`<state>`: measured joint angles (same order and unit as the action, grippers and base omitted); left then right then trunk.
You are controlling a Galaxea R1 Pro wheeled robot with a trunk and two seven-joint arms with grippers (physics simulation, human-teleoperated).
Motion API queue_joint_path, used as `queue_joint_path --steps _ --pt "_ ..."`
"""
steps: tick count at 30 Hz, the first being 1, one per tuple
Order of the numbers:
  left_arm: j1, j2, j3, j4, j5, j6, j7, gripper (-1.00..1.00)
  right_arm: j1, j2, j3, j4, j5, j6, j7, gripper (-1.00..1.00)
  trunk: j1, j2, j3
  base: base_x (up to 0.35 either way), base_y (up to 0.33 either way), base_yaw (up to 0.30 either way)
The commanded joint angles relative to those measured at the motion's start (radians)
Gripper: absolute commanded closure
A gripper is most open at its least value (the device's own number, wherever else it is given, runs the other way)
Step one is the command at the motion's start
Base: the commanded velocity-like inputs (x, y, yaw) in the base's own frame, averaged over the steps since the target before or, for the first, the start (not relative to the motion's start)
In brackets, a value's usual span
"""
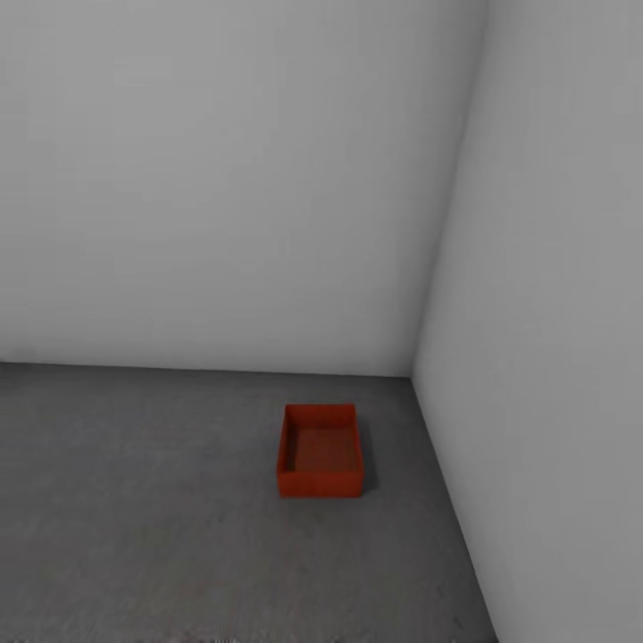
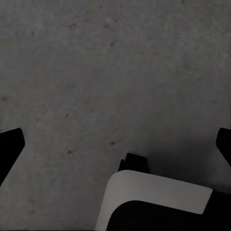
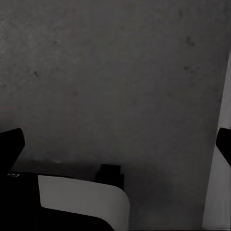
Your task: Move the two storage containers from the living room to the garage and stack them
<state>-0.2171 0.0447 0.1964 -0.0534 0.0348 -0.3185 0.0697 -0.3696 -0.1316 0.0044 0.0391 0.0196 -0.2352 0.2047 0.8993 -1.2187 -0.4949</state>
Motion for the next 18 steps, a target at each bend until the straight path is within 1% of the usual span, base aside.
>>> queue_joint_path --steps 1,18 --pt "-0.001 0.000 0.000 0.001 0.004 -0.004 0.001 -1.00 -0.002 0.000 0.000 0.004 0.002 -0.007 0.002 -1.00 -0.005 0.007 0.004 -0.336 0.000 0.000" --pt "-0.001 -0.001 0.000 0.001 0.004 -0.004 0.001 -1.00 -0.002 0.000 0.000 0.004 0.002 -0.007 0.002 -1.00 -0.070 0.126 0.085 -0.336 0.000 0.000"
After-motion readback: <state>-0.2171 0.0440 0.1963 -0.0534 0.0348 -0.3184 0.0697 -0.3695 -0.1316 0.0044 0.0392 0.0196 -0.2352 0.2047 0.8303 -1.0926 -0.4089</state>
